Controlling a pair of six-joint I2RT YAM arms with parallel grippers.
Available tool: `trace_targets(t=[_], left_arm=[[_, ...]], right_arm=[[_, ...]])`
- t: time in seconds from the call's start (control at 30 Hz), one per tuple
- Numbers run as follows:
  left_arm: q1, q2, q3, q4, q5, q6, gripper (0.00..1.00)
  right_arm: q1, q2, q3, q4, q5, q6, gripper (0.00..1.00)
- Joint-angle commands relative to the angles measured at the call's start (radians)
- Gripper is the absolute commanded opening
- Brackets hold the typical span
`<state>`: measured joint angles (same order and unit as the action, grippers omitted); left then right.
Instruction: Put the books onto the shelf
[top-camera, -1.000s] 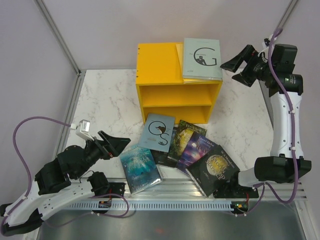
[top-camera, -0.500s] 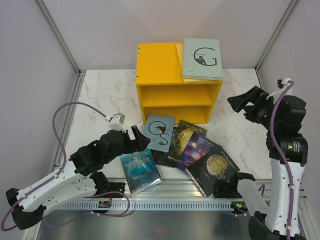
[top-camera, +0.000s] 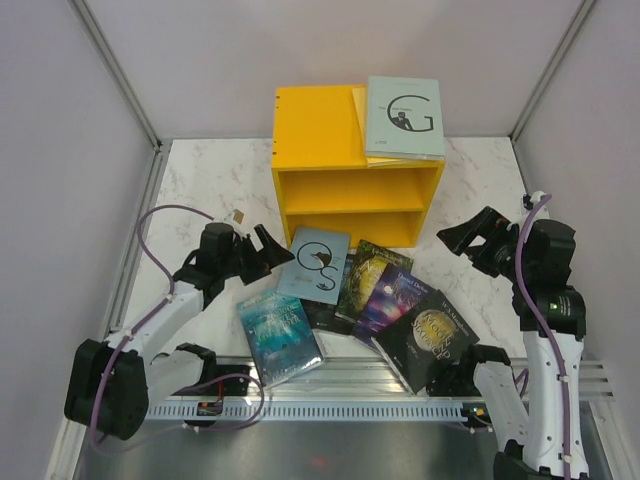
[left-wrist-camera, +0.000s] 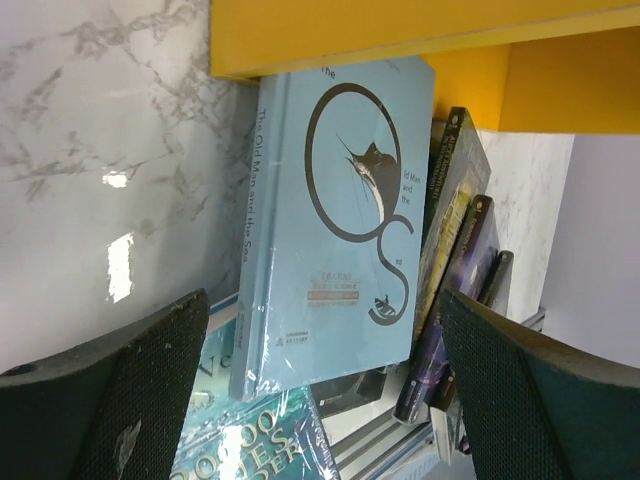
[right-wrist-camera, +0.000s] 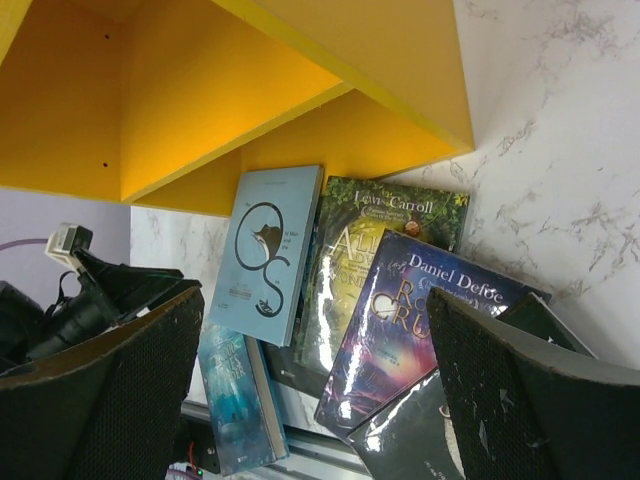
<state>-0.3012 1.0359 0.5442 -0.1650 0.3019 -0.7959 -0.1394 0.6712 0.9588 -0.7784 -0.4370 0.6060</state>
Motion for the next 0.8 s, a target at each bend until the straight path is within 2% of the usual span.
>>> trace_targets(t=[0.0, 0.17, 0.3, 0.43, 0.67, 0.77], left_arm=[[0.007, 0.067, -0.032, 0.217, 0.161, 0.040, 0.97], [0.008, 0.139, -0.055, 0.232, 0.109, 0.057, 0.96], [0.007, 0.219, -0.085, 0.323, 0.144, 0.043, 0.89], [0.007, 0.294, -0.119, 0.444, 0.204, 0.003, 0.84], [0.007, 0.360, -0.210, 0.779, 0.336, -0.117, 0.73], [0.008, 0.375, -0.228, 0.838, 0.362, -0.138, 0.64]], right_arm=[[0.003, -0.001, -0.028, 0.053, -0.028, 0.002, 0.95], [0.003, -0.007, -0.037, 0.056, -0.031, -0.002, 0.95], [0.003, -0.009, -0.052, 0.064, -0.032, -0.003, 0.95], [0.001, -0.022, -0.066, 0.059, -0.029, -0.005, 0.94], [0.003, -0.059, -0.107, 0.060, -0.035, 0.014, 0.94], [0.003, -0.079, -0.121, 0.051, -0.035, 0.015, 0.94]])
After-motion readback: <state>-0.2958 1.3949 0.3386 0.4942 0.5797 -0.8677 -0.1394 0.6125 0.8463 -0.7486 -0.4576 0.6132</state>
